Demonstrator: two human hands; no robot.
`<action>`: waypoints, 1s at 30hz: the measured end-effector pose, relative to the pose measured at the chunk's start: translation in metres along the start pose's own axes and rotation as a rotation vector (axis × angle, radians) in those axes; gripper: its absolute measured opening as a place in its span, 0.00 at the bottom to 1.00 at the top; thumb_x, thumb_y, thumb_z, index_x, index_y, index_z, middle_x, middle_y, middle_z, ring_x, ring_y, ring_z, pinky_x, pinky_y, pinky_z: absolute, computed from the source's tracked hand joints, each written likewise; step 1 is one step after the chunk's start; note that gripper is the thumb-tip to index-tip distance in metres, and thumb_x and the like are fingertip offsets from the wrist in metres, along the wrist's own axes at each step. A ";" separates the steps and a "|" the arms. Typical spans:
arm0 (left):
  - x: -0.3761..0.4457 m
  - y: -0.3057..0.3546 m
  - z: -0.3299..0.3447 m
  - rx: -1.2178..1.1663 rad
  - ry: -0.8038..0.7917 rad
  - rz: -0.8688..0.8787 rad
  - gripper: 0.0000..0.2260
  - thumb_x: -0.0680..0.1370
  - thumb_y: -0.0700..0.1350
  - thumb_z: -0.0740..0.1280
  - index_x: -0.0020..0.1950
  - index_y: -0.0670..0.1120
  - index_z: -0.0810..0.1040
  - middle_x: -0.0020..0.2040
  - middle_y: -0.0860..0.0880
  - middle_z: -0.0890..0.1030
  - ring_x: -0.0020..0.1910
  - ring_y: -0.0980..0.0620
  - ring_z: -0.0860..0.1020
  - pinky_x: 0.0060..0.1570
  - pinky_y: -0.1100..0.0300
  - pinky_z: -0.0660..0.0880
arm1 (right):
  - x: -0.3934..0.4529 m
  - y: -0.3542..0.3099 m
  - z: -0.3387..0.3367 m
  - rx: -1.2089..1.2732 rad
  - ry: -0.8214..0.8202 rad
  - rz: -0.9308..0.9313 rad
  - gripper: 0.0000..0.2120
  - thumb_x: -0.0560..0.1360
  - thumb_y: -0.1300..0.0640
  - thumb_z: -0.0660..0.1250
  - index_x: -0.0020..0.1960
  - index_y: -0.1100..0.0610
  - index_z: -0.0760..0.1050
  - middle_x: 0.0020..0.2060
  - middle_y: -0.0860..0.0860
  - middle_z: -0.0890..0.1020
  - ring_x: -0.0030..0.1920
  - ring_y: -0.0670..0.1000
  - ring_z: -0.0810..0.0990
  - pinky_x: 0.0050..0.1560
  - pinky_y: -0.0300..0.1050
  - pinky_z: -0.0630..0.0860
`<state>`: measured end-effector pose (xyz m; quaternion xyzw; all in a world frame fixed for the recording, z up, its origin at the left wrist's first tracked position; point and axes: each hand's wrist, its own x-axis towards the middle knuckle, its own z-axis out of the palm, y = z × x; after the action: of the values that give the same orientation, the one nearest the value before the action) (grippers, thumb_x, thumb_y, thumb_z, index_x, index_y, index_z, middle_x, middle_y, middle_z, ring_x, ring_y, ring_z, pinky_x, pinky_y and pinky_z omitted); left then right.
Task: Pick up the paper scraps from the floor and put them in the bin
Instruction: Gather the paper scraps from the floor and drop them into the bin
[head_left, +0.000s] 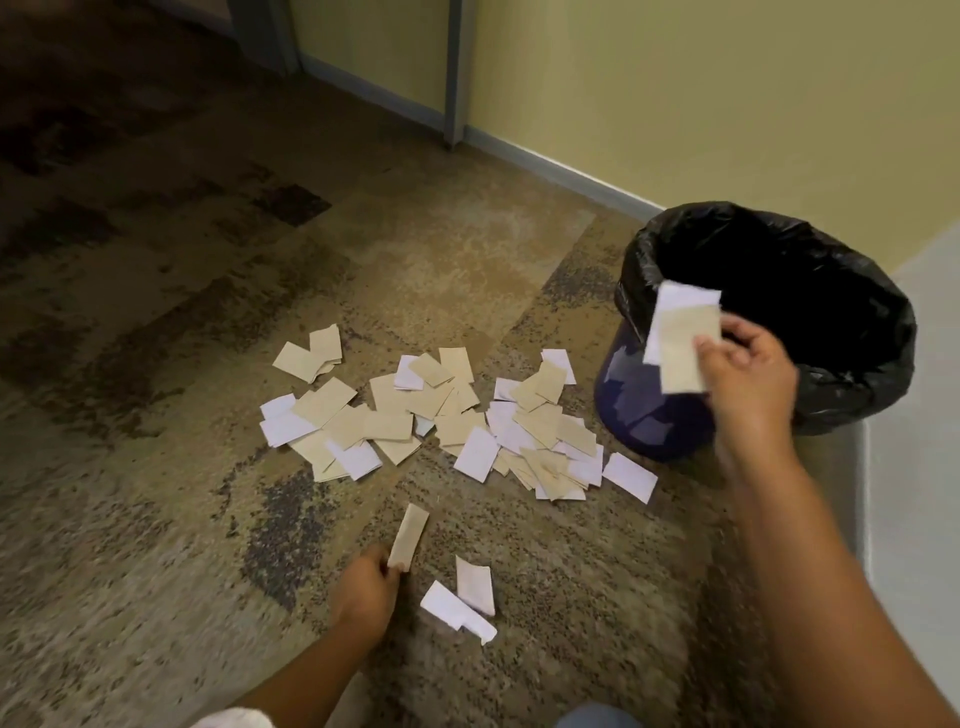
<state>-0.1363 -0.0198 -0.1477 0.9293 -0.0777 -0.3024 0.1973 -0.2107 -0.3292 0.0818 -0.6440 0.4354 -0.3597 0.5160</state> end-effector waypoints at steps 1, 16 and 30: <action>-0.001 -0.003 -0.002 0.005 0.007 0.007 0.05 0.80 0.46 0.61 0.45 0.47 0.71 0.40 0.48 0.74 0.36 0.51 0.72 0.38 0.57 0.71 | 0.014 -0.008 -0.003 0.089 0.036 0.045 0.13 0.78 0.61 0.64 0.62 0.56 0.72 0.50 0.51 0.81 0.43 0.43 0.80 0.39 0.35 0.80; -0.013 -0.035 -0.003 -0.107 -0.052 0.005 0.16 0.79 0.45 0.61 0.65 0.44 0.73 0.50 0.46 0.78 0.41 0.49 0.77 0.40 0.57 0.73 | -0.038 0.034 0.033 0.403 -0.241 0.461 0.06 0.80 0.56 0.60 0.54 0.56 0.73 0.43 0.53 0.81 0.38 0.47 0.84 0.39 0.42 0.82; -0.010 -0.034 -0.003 -0.467 -0.290 -0.315 0.07 0.80 0.46 0.60 0.46 0.43 0.72 0.46 0.45 0.78 0.38 0.48 0.78 0.34 0.61 0.69 | -0.201 0.203 0.086 -1.290 -1.082 -0.177 0.39 0.72 0.60 0.70 0.76 0.47 0.54 0.76 0.51 0.53 0.74 0.59 0.53 0.69 0.61 0.61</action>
<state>-0.1423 0.0148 -0.1544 0.8066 0.1115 -0.4684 0.3428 -0.2433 -0.1291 -0.1374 -0.9275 0.1965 0.2780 0.1546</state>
